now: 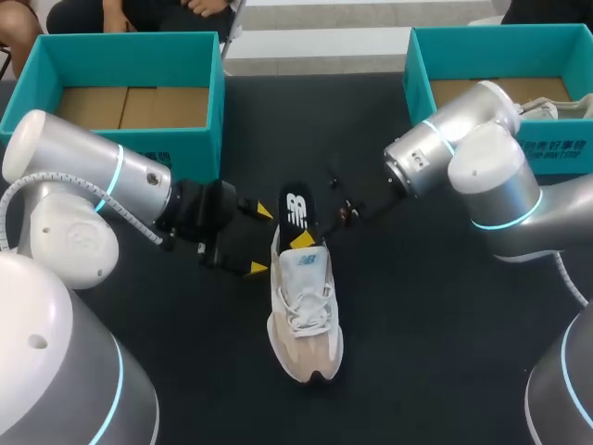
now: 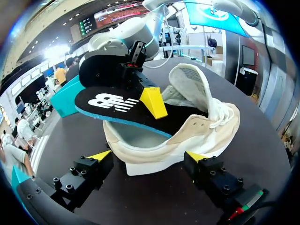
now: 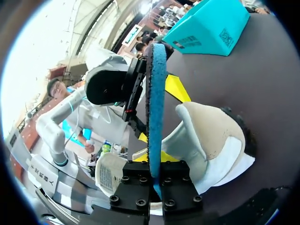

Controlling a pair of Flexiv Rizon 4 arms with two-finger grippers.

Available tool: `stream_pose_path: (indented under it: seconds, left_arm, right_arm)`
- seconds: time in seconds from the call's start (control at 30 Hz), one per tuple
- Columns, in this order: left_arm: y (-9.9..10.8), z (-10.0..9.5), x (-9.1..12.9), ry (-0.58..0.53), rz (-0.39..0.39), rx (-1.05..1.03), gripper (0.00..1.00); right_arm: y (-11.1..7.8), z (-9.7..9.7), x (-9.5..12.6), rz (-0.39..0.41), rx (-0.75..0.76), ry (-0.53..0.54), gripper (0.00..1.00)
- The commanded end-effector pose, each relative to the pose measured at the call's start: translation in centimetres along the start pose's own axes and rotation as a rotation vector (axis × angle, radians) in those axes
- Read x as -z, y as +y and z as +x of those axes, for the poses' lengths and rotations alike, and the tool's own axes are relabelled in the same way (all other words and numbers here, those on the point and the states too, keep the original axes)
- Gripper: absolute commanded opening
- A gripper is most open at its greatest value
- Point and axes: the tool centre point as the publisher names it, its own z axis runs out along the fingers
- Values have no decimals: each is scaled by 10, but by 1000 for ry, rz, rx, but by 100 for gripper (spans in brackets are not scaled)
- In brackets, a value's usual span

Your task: Take the shoe out of the shoebox, open the shoe tongue, remove and reinsert the insole, then place the shoe into the shoebox

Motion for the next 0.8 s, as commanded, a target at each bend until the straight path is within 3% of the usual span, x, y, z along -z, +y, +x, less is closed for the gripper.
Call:
stream_pose_path:
  seconds: [0.03, 0.3, 0.43, 0.53, 0.6, 0.8]
  left_arm:
    - [-1, 0, -1, 1, -5, 0, 100]
    - [-1, 0, -1, 1, -5, 0, 100]
    - [-1, 0, -1, 1, -5, 0, 100]
    - [-1, 0, -1, 1, -5, 0, 100]
    - [-1, 0, -1, 1, -5, 0, 100]
    - [-1, 0, -1, 1, -5, 0, 100]
  right_arm:
    - [-11, 0, -12, 0, -24, 6, 0]
    - [-24, -1, -24, 63, -99, 36, 0]
    - [-19, 1, -19, 54, -82, 21, 0]
    - [-14, 3, -14, 54, -63, 1, 13]
    - [-9, 5, -9, 59, -52, -15, 26]
    - [2, 8, -1, 61, -25, -42, 30]
